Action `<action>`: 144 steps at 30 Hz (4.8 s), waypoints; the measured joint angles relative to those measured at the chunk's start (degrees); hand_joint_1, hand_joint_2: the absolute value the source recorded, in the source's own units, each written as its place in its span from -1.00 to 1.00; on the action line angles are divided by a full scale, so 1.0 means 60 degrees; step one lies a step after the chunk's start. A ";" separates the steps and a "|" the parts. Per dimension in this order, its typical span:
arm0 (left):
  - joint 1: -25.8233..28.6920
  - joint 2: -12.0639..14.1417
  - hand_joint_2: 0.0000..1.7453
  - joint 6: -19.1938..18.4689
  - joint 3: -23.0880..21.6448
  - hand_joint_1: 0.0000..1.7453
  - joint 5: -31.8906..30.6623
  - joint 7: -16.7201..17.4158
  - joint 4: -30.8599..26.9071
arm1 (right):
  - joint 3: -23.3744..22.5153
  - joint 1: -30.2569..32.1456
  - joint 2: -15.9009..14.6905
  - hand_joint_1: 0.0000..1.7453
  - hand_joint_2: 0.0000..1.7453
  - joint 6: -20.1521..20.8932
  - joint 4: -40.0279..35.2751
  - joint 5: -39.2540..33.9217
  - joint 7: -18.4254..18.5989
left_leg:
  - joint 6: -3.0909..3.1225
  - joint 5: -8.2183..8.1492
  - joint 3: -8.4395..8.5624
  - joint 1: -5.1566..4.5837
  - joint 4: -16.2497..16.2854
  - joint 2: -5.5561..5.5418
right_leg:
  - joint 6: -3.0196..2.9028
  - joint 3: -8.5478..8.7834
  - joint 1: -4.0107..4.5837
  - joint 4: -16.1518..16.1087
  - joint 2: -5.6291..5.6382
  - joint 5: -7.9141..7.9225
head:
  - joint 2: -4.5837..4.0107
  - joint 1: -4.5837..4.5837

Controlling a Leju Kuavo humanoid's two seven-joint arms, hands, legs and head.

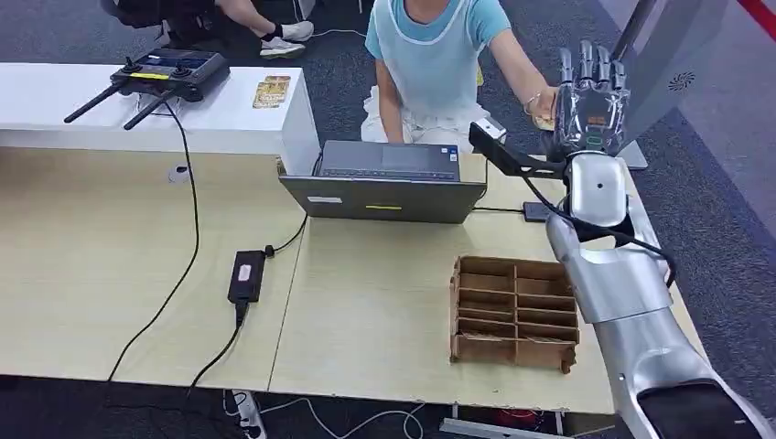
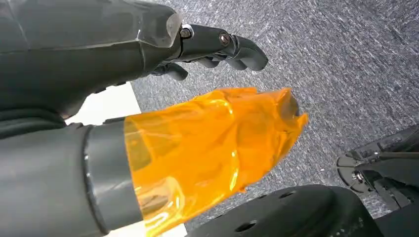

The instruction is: Pass the card to the sensor for recognition and then transmit it.

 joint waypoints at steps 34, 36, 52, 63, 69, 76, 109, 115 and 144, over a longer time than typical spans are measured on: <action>0.0008 0.0000 -1.00 0.0051 0.0000 -1.00 0.0047 0.0040 0.0000 | -0.2212 0.0800 0.1090 1.00 1.00 -0.0503 -0.1429 -0.1294 -0.1680 | 0.0000 -0.0001 0.0000 0.0000 0.0000 0.0000 | 0.0000 -0.0005 0.0000 -0.0001 0.0000 -0.0001 | 0.0004 0.0000; 0.0007 0.0004 -1.00 0.0051 0.0000 -1.00 0.0069 0.0066 0.0000 | -0.2651 0.0908 0.1231 1.00 1.00 -0.0448 -0.1708 -0.1874 -0.1937 | 0.0000 -0.0001 0.0000 0.0000 0.0000 0.0000 | 0.0000 -0.0004 0.0000 -0.0001 0.0000 -0.0001 | 0.0003 0.0003; 0.0023 0.0084 -1.00 0.0106 0.0036 -1.00 0.0383 0.0182 0.0000 | -0.5344 0.1336 0.1501 1.00 1.00 0.1614 -0.2532 -0.6926 -0.3111 | 0.0000 -0.0001 0.0001 -0.0001 0.0001 0.0001 | 0.0000 -0.0007 -0.0001 -0.0005 0.0002 0.0000 | 0.0000 -0.0004; 0.0050 0.0113 -1.00 0.0160 0.0262 -1.00 0.0598 0.0197 0.0000 | -0.5665 0.2084 -0.0019 1.00 1.00 0.3349 -0.1905 -1.1215 -0.3614 | 0.0007 -0.0005 -0.0004 -0.0003 0.0004 -0.0010 | 0.0002 -0.0003 -0.0002 -0.0014 -0.0012 -0.0001 | 0.0000 0.0000; 0.0082 0.0149 -1.00 0.0219 0.0430 -1.00 0.0699 0.0200 0.0000 | -0.5701 0.3063 -0.1459 1.00 1.00 0.4319 -0.1632 -1.3797 -0.3723 | 0.0013 -0.0010 -0.0012 -0.0002 0.0006 -0.0031 | 0.0005 -0.0002 -0.0003 -0.0023 -0.0025 -0.0003 | 0.0004 0.0000; 0.0116 0.0171 -1.00 0.0237 0.0514 -1.00 0.0729 0.0219 0.0000 | -0.5730 0.4565 -0.2966 1.00 1.00 0.4703 -0.1632 -1.5508 -0.3737 | 0.0034 -0.0024 -0.0017 -0.0003 0.0006 -0.0031 | 0.0010 -0.0003 -0.0003 -0.0025 -0.0027 -0.0007 | 0.0004 0.0000; 0.0117 0.0168 -1.00 0.0310 0.0535 -1.00 0.0557 0.0237 0.0000 | -0.7188 0.8099 -0.4102 1.00 1.00 0.4925 -0.1213 -1.5427 -0.3716 | 0.0044 -0.0038 -0.0010 -0.0005 0.0005 -0.0029 | 0.0030 0.0000 -0.0005 -0.0029 -0.0023 -0.0027 | 0.0000 0.0000; 0.0117 0.0168 -1.00 0.0310 0.0535 -1.00 0.0550 0.0237 0.0000 | -0.7503 0.8138 -0.3858 1.00 1.00 0.4976 -0.0886 -1.5184 -0.3694 | 0.0044 -0.0038 -0.0008 -0.0005 0.0006 -0.0022 | 0.0030 0.0001 -0.0005 -0.0030 -0.0020 -0.0027 | 0.0004 -0.0003; 0.0109 0.0171 -1.00 0.0310 0.0535 -1.00 0.0438 0.0237 0.0000 | -0.8022 0.7892 -0.3282 1.00 1.00 0.4619 0.0357 -1.3891 -0.3748 | 0.0044 -0.0039 -0.0010 -0.0005 0.0004 -0.0019 | 0.0030 0.0002 -0.0006 -0.0029 -0.0020 -0.0027 | 0.0004 -0.0004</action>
